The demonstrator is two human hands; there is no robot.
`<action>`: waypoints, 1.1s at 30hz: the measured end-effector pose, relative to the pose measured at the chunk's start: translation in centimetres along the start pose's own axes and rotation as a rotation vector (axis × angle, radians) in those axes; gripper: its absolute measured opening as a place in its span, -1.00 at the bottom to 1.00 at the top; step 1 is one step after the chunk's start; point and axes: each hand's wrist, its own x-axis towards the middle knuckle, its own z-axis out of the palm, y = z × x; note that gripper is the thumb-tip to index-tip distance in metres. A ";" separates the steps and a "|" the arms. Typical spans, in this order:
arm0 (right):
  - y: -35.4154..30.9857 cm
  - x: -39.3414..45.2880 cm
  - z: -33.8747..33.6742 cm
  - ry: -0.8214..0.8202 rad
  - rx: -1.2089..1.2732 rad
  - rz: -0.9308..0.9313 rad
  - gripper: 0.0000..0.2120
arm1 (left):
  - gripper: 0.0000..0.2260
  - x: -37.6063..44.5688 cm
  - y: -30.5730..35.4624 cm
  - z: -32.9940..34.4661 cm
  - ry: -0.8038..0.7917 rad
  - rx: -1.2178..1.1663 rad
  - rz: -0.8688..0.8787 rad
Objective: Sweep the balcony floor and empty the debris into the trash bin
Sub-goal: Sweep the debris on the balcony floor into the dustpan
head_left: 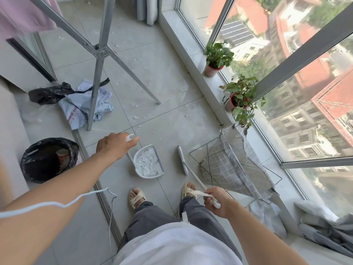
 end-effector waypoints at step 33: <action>0.1 3.6 17.4 0.108 -0.483 -0.039 -0.90 | -0.48 -4.1 -17.1 0.8 0.143 -0.043 -0.321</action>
